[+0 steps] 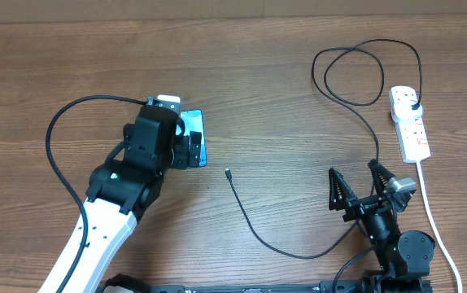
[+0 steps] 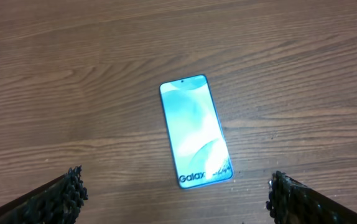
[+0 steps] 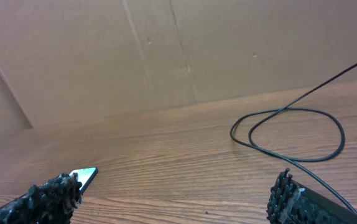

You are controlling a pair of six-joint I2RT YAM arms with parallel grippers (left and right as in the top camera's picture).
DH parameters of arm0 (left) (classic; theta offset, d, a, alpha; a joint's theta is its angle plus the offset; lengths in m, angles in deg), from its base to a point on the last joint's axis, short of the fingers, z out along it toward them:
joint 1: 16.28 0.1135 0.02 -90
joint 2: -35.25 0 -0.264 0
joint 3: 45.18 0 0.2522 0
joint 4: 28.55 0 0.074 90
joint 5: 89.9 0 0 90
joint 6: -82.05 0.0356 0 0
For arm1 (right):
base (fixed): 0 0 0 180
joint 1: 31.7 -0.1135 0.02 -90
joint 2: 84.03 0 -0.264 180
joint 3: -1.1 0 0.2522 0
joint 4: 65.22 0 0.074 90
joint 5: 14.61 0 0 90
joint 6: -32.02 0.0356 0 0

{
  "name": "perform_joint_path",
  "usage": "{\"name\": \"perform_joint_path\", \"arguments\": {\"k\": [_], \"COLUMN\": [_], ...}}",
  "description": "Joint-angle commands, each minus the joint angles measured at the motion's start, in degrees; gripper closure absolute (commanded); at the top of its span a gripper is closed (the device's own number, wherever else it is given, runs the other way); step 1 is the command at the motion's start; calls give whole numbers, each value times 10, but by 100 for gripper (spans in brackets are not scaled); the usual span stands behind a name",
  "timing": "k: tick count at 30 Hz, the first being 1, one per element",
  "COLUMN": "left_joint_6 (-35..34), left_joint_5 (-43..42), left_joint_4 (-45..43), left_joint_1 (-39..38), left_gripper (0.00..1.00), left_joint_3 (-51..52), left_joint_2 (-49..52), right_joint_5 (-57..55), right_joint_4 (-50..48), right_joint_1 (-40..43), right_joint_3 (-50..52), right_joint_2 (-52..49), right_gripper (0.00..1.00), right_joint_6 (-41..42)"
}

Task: Plug charger to phone and switch on socket
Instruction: 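Move the left gripper over the phone and lower onto it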

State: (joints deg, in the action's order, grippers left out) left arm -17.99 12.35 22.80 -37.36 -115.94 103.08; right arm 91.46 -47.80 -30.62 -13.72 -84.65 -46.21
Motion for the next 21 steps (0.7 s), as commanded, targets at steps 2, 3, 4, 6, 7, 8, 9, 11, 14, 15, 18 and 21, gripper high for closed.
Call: {"name": "perform_joint_path", "arguments": {"k": [2, 3, 4, 6, 7, 8, 9, 11, 14, 15, 18, 21], "left_joint_6": [6, 6, 6, -4, -21, -39, -53, -76, -92, -93, -94, -125], "left_joint_5": [-28, -36, -40, -48, -47, -43, -41, -39, -28, -21, -8, -2], "left_joint_4": [-12, -12, -12, -17, -19, -18, -15, 1, 51, 71, 119, 144], "left_joint_1": [-3, -3, -3, -3, -3, -3, -3, -3, -3, -5, -7, -7], "left_gripper": [0, 0, 0, 0, 0, 1, 0, 0, 0, 0, 0, 0], "left_joint_3": [-14, -14, -14, -14, -14, -15, -18, -32, -82, -104, -163, -210], "left_joint_2": [18, 20, 22, 24, 24, 26, 30, 45, 97, 120, 187, 249], "right_joint_5": [-6, -6, -6, -6, -6, -6, -6, -6, -6, -6, -6, -6], "right_joint_4": [-3, -3, -3, -3, -3, -3, -3, -3, -3, -3, -3, -3], "right_joint_1": [-2, -2, -2, -2, -2, -2, -2, -2, -2, -2, -2, -2], "right_joint_3": [6, 6, 6, 6, 6, 6, 6, 6, 6, 6, 6, 6], "right_joint_2": [5, 5, 5, 5, 5, 5, 5, 5, 5, 5, 5, 5], "right_gripper": [0, 0, 0, 0, 0, 0, 0, 0, 0, 0, 0, 0], "right_joint_6": [-3, -3, -3, -3, -3, -3, -3, -3, -3, -3, -3, -3]}}
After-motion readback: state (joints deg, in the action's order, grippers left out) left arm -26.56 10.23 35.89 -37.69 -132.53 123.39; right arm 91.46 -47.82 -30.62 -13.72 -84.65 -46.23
